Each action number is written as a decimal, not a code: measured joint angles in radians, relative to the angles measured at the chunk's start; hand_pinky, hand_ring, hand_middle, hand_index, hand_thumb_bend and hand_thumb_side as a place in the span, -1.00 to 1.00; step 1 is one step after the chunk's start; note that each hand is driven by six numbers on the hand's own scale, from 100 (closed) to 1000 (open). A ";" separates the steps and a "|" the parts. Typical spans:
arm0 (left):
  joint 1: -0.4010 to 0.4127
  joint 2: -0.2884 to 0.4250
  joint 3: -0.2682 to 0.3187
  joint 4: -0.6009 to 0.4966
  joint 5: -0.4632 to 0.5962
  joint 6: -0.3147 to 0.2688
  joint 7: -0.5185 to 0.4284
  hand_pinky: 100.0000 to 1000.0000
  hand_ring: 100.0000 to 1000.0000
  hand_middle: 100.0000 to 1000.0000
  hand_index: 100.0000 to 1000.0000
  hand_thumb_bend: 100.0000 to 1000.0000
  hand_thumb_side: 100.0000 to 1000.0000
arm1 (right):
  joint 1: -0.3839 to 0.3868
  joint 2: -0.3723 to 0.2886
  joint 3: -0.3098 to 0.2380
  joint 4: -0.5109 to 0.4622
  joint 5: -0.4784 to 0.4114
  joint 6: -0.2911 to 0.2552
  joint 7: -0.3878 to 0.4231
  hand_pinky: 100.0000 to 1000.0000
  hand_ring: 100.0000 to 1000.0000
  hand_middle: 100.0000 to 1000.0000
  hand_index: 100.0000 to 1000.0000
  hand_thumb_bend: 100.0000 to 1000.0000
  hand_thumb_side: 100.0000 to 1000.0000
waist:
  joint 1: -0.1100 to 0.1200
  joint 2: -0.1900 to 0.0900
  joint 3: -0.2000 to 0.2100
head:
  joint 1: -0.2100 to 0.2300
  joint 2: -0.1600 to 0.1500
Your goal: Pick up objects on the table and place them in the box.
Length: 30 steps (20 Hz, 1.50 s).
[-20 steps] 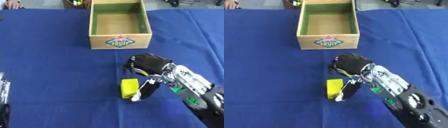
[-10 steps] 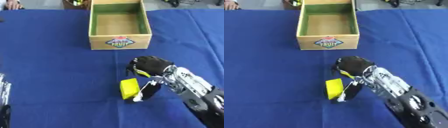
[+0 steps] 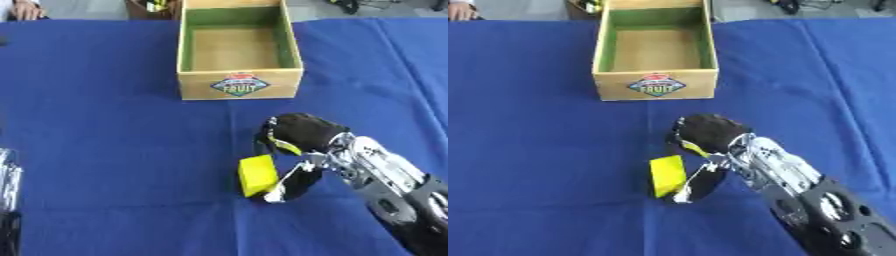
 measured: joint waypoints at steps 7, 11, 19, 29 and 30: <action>0.000 0.000 0.000 0.000 0.000 0.002 -0.002 -0.22 -0.04 0.06 0.48 -0.58 1.00 | 0.002 -0.007 -0.001 0.003 -0.016 0.005 -0.044 0.19 0.28 -0.40 0.00 -0.22 -0.05 | 0.000 0.001 -0.001 | 0.002 0.000; 0.000 0.000 0.000 0.000 0.000 0.004 -0.003 -0.22 -0.04 0.06 0.48 -0.59 1.00 | -0.009 -0.021 -0.002 -0.012 -0.034 0.004 -0.049 0.17 0.25 -0.43 -0.03 -0.32 0.01 | -0.001 0.001 -0.002 | 0.005 0.000; 0.000 0.000 -0.001 0.000 0.000 0.004 -0.003 -0.22 -0.03 0.06 0.48 -0.59 1.00 | -0.054 -0.080 -0.030 -0.100 -0.101 0.031 -0.064 0.12 0.18 -0.51 -0.14 -0.53 0.15 | -0.003 -0.004 -0.006 | 0.009 -0.001; 0.000 0.000 -0.004 0.000 0.000 0.006 -0.002 -0.22 -0.04 0.06 0.48 -0.60 1.00 | -0.140 -0.169 -0.099 -0.211 -0.194 0.112 -0.111 0.08 0.15 -0.59 -0.25 -0.64 0.30 | -0.001 -0.007 -0.007 | 0.009 -0.005; 0.001 0.000 -0.004 0.000 0.000 0.006 -0.002 -0.22 -0.04 0.06 0.48 -0.60 1.00 | -0.150 -0.178 -0.108 -0.217 -0.202 0.122 -0.121 0.08 0.15 -0.60 -0.27 -0.64 0.31 | 0.000 -0.007 -0.007 | 0.009 -0.005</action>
